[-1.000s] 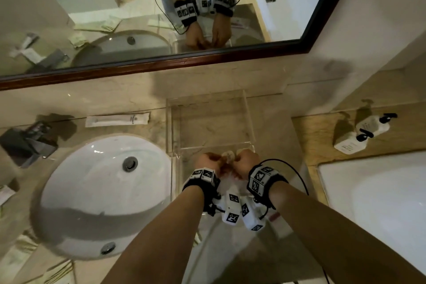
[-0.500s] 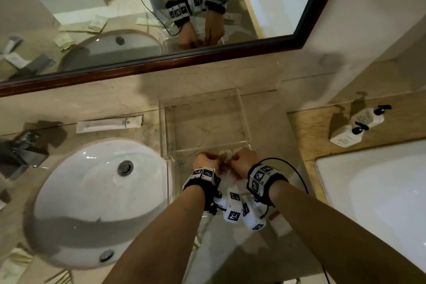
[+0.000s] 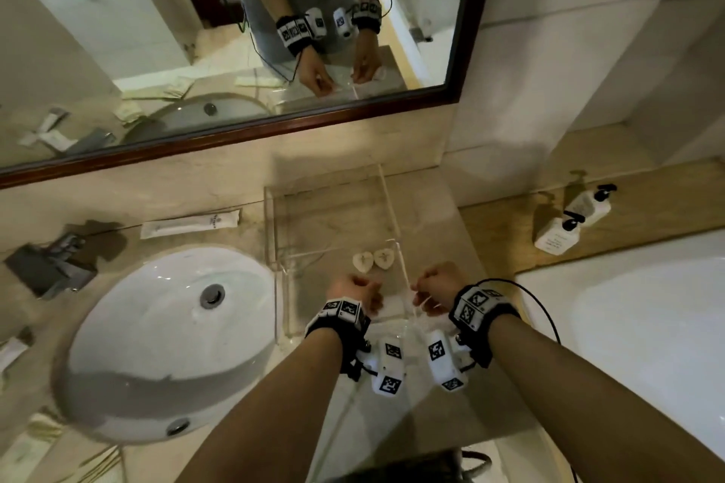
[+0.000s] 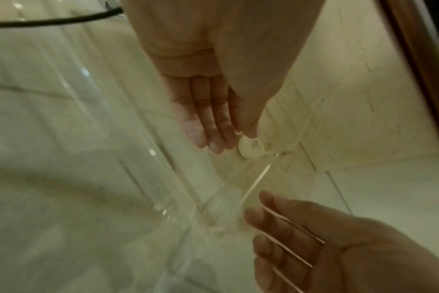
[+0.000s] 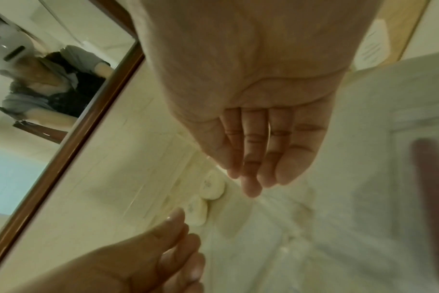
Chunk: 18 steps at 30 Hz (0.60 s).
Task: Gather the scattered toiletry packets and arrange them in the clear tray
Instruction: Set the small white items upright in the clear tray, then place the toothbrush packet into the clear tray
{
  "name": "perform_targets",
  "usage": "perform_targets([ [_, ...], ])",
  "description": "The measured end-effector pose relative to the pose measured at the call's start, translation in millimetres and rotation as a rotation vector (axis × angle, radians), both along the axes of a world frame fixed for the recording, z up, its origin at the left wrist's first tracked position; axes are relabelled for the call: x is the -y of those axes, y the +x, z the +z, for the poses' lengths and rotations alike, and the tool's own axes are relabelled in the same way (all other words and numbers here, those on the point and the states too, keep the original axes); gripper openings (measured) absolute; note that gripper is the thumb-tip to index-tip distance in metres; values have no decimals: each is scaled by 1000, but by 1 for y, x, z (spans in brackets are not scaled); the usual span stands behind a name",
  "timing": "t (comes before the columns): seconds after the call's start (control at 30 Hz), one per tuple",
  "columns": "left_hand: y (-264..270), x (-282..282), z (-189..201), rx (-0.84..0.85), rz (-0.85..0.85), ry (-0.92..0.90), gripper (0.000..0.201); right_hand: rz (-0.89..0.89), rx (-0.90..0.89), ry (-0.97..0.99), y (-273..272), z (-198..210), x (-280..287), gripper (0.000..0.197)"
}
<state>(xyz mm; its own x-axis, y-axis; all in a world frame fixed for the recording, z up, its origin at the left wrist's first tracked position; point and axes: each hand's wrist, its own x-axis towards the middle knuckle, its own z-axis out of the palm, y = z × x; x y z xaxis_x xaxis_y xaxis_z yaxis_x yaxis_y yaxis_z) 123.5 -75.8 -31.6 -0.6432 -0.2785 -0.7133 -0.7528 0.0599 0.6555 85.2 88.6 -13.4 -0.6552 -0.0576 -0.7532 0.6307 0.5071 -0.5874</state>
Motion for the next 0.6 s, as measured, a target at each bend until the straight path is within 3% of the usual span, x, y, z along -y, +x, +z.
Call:
perform_targets([
  [0.07,12,-13,5,12,6,58,13,-14,11,16,13,-1,-16,14],
  [0.17,38,-35,9,66,-52,72,24,-55,4,49,34,-7,-48,15],
  [0.33,70,-57,-2,218,-165,56,22,30,-88,319,47,-13,-85,16],
  [0.43,76,-65,-5,250,-112,63,19,40,-76,399,60,-11,-92,14],
  [0.6,75,-83,-6,285,-10,182,23,27,-66,311,65,-35,-88,15],
])
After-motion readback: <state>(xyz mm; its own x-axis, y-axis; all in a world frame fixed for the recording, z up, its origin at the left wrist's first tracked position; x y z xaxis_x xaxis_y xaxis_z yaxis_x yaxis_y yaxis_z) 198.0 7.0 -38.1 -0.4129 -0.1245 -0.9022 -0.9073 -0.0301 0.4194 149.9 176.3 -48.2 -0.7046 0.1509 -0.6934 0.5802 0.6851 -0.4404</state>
